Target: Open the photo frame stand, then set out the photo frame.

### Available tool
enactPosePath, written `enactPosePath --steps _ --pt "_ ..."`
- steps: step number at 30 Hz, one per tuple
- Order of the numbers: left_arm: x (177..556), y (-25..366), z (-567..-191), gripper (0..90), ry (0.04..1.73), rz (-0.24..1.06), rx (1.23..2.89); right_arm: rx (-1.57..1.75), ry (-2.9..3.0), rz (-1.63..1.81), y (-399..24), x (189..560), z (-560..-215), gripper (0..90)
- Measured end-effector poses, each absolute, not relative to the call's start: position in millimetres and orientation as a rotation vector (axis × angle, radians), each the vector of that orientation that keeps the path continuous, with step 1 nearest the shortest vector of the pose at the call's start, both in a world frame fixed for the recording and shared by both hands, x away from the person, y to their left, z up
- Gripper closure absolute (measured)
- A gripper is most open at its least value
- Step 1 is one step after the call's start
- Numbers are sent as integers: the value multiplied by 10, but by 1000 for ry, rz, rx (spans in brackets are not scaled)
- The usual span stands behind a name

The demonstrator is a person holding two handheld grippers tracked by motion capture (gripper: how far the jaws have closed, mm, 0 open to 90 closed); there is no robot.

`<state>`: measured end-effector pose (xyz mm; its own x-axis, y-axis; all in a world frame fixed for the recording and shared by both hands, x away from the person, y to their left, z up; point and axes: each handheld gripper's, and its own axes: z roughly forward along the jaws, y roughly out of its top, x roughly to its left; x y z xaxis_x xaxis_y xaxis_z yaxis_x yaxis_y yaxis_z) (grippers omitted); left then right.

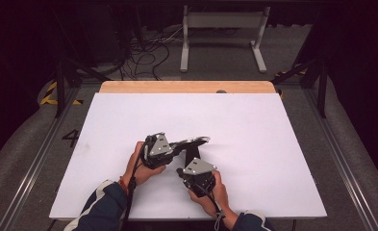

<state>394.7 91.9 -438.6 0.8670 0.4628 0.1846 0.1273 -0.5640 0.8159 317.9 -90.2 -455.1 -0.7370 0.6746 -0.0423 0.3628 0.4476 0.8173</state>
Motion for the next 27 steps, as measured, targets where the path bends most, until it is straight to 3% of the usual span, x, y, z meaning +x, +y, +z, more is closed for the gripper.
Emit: enactPosePath --steps 22,27 --pt "3931 935 -4397 759 427 472 2129 984 2334 1233 -1029 3208 -4552 900" --pt "3958 945 -4413 722 432 440 2113 993 2329 1244 -1043 3213 -4544 900"
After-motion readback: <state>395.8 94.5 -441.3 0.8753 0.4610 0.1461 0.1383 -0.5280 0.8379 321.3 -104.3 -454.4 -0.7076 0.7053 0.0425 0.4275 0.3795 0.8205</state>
